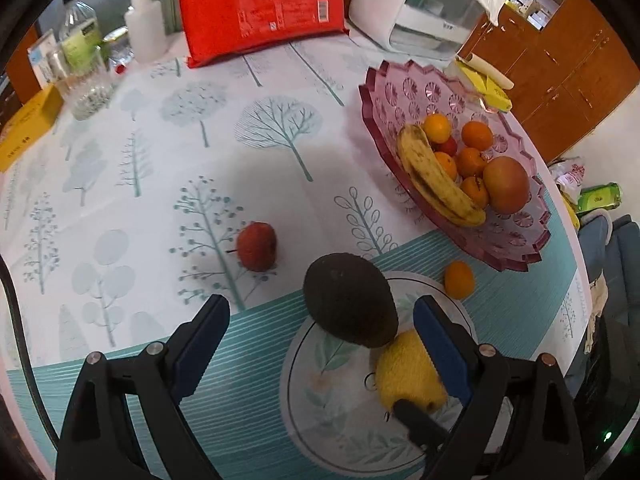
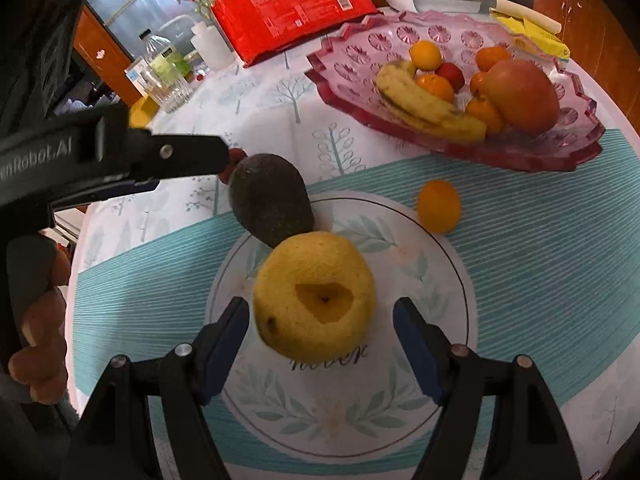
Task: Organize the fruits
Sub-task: 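Grasp the avocado with the left gripper while the right gripper grasps the yellow pear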
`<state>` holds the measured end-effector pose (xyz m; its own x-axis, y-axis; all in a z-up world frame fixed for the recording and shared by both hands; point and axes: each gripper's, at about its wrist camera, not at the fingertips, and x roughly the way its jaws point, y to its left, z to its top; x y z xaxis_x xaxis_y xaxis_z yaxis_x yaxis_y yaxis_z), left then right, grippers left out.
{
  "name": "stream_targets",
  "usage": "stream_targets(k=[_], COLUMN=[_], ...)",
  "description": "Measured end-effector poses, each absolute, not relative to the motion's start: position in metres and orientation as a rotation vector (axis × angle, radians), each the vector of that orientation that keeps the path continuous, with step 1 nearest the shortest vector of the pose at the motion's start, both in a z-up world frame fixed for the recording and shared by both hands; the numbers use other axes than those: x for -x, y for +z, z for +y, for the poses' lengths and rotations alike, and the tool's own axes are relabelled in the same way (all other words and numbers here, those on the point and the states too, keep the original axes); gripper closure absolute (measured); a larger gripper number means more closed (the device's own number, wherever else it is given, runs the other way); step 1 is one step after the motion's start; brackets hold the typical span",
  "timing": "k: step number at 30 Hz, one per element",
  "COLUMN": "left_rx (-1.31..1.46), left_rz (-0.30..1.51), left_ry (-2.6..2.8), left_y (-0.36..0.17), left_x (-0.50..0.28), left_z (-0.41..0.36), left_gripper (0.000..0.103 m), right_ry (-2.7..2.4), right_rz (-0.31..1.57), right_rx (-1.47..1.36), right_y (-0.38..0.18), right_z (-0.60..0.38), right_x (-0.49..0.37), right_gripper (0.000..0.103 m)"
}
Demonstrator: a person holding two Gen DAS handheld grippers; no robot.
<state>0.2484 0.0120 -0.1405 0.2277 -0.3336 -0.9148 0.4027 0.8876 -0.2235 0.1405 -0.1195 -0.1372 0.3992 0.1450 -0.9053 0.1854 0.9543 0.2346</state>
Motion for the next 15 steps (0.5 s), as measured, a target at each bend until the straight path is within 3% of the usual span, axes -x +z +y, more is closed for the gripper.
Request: stream_targets(k=[15], left_rx=[0.004], left_rz=[1.317], left_ry=[-0.47], left_y=[-0.181], left_x=[-0.265], left_z=[-0.01], left_gripper=[0.011], right_ry=[0.011], right_rz=[1.161], right_rx=[-0.32], right_y=[-0.152], right_z=[-0.122], right_x=[-0.147], right_gripper=[0.033])
